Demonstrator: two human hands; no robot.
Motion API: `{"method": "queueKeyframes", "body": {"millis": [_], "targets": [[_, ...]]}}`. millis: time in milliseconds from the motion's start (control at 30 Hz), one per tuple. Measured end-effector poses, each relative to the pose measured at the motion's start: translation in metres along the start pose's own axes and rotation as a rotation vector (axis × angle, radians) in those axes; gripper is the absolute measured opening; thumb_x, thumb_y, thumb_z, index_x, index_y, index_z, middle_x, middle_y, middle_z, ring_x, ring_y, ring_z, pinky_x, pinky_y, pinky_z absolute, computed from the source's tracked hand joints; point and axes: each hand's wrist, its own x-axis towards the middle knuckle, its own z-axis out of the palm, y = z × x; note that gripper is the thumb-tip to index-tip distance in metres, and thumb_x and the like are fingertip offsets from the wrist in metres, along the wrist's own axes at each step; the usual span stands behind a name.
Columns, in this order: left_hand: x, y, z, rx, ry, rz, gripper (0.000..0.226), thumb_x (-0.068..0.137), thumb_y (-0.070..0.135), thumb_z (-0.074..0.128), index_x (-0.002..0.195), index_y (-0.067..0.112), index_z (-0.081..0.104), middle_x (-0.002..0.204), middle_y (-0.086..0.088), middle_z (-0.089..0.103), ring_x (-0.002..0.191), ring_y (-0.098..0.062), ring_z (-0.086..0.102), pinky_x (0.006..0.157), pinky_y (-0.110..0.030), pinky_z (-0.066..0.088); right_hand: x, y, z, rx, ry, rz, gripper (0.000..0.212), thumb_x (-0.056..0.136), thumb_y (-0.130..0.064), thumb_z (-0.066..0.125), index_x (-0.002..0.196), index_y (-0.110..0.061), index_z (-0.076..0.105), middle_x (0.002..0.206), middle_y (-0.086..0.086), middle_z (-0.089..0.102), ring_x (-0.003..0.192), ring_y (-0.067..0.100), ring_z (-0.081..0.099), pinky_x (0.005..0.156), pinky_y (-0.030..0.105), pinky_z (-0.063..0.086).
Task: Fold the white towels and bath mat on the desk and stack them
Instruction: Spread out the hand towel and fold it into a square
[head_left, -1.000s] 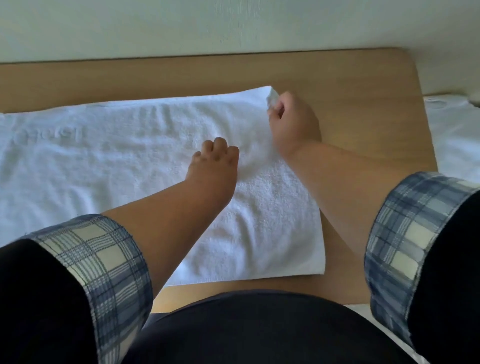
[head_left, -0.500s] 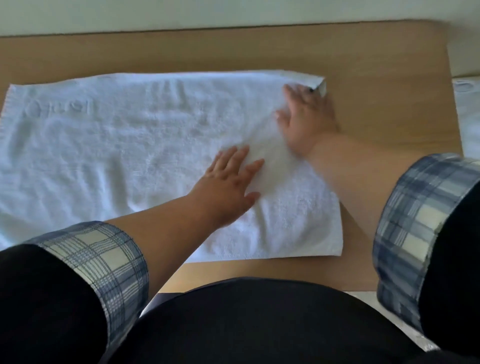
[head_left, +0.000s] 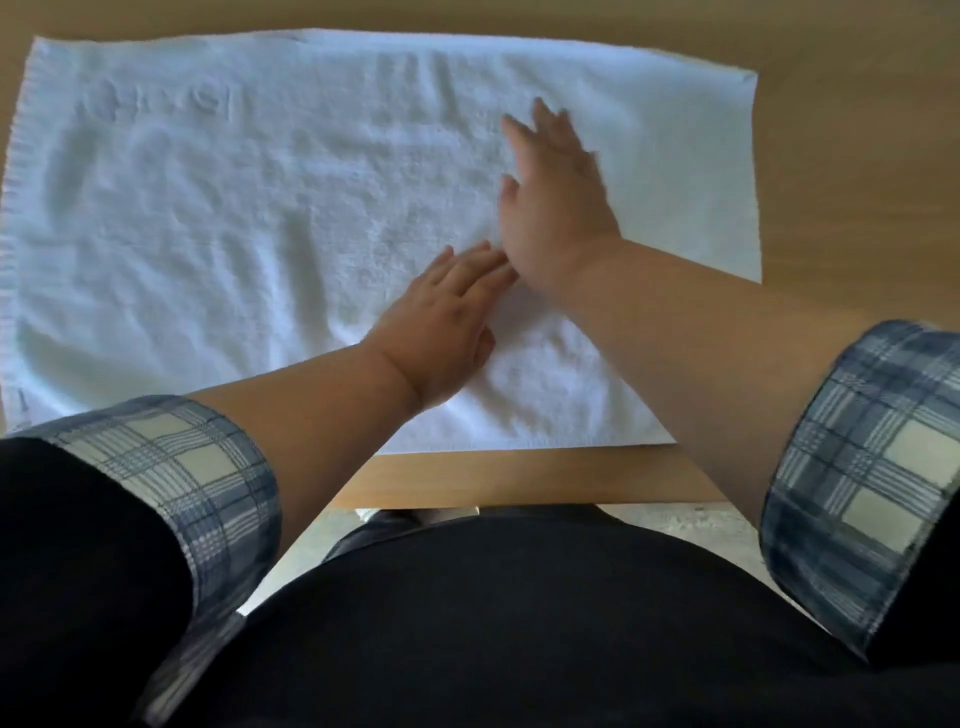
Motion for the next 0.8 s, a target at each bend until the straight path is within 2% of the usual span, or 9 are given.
{"method": "queueKeyframes", "body": {"millis": [100,200,300,400,500,567,667,733,800], "targets": [[-0.041,-0.024,-0.009,0.098,0.006,-0.061,0.057,0.091,0.015,0.055,0.146,0.005,0.047,0.15,-0.019,0.045,0.145,-0.037,0.033,0.123,-0.055,0.015,-0.023,-0.055,0.039,0.147,-0.147,-0.179,0.049,0.104,-0.019,0.041,0.153,-0.018,0.038,0.165,0.009,0.022,0.154,0.025,0.013,0.124,0.04,0.011],[-0.091,-0.057,-0.017,0.165,-0.102,-0.233,0.067,0.1,0.042,0.039,0.16,0.021,0.018,0.168,-0.007,0.013,0.155,-0.025,0.001,0.124,-0.046,-0.008,-0.04,-0.055,0.066,-0.103,-0.192,-0.175,0.054,0.103,-0.039,0.045,0.154,-0.024,0.036,0.167,0.007,0.017,0.154,0.024,0.009,0.123,0.043,0.003],[-0.135,-0.088,-0.024,0.25,-0.119,-0.384,0.074,0.096,0.059,0.018,0.16,0.028,0.0,0.169,0.0,-0.008,0.153,-0.019,-0.015,0.122,-0.046,-0.016,-0.049,-0.04,0.073,-0.294,-0.146,-0.202,0.069,0.096,-0.057,0.037,0.157,-0.027,0.027,0.169,0.006,0.003,0.155,0.024,0.002,0.123,0.047,-0.001],[-0.158,-0.1,-0.031,0.201,-0.113,-0.418,0.071,0.1,0.055,0.022,0.16,0.029,-0.003,0.168,0.001,-0.011,0.153,-0.018,-0.019,0.122,-0.044,-0.016,-0.053,-0.06,0.081,-0.337,-0.053,-0.164,0.072,0.093,-0.057,0.033,0.157,-0.023,0.024,0.168,0.007,0.0,0.155,0.025,0.002,0.122,0.052,-0.003],[-0.166,-0.109,-0.038,0.035,-0.054,-0.358,0.062,0.105,0.038,0.034,0.161,0.023,0.011,0.169,-0.001,0.003,0.154,-0.015,-0.007,0.125,-0.035,-0.007,-0.064,-0.125,0.105,-0.233,-0.051,-0.28,0.061,0.097,-0.039,0.039,0.154,-0.018,0.034,0.167,0.01,0.014,0.154,0.029,0.011,0.121,0.056,0.005],[-0.17,-0.124,-0.046,-0.014,-0.023,-0.369,0.059,0.105,0.032,0.035,0.16,0.023,0.017,0.169,0.002,0.009,0.154,-0.012,-0.003,0.125,-0.032,-0.001,-0.072,-0.165,0.128,-0.175,-0.131,-0.322,0.054,0.101,-0.027,0.038,0.154,-0.019,0.035,0.166,0.009,0.017,0.154,0.03,0.011,0.121,0.056,0.006],[-0.192,-0.162,-0.058,0.108,-0.035,-0.446,0.065,0.103,0.046,0.028,0.161,0.025,0.008,0.169,0.002,-0.002,0.154,-0.012,-0.011,0.123,-0.032,-0.01,-0.076,-0.184,0.149,-0.233,-0.226,-0.247,0.056,0.104,-0.037,0.036,0.158,-0.025,0.025,0.169,0.005,0.005,0.155,0.026,0.0,0.122,0.05,-0.001],[-0.211,-0.184,-0.066,0.205,-0.057,-0.52,0.072,0.098,0.057,0.019,0.161,0.027,-0.001,0.168,0.003,-0.014,0.152,-0.014,-0.019,0.122,-0.036,-0.014,-0.077,-0.175,0.149,-0.323,-0.236,-0.275,0.062,0.102,-0.047,0.037,0.159,-0.027,0.02,0.169,0.003,0.001,0.155,0.023,-0.005,0.123,0.046,-0.005],[-0.223,-0.193,-0.073,0.24,-0.061,-0.6,0.075,0.097,0.06,0.014,0.159,0.025,-0.009,0.166,0.002,-0.023,0.15,-0.016,-0.026,0.121,-0.037,-0.019,-0.076,-0.172,0.146,-0.296,-0.195,-0.286,0.058,0.099,-0.047,0.046,0.151,-0.023,0.037,0.166,0.006,0.016,0.154,0.024,0.006,0.124,0.045,-0.001]]}}
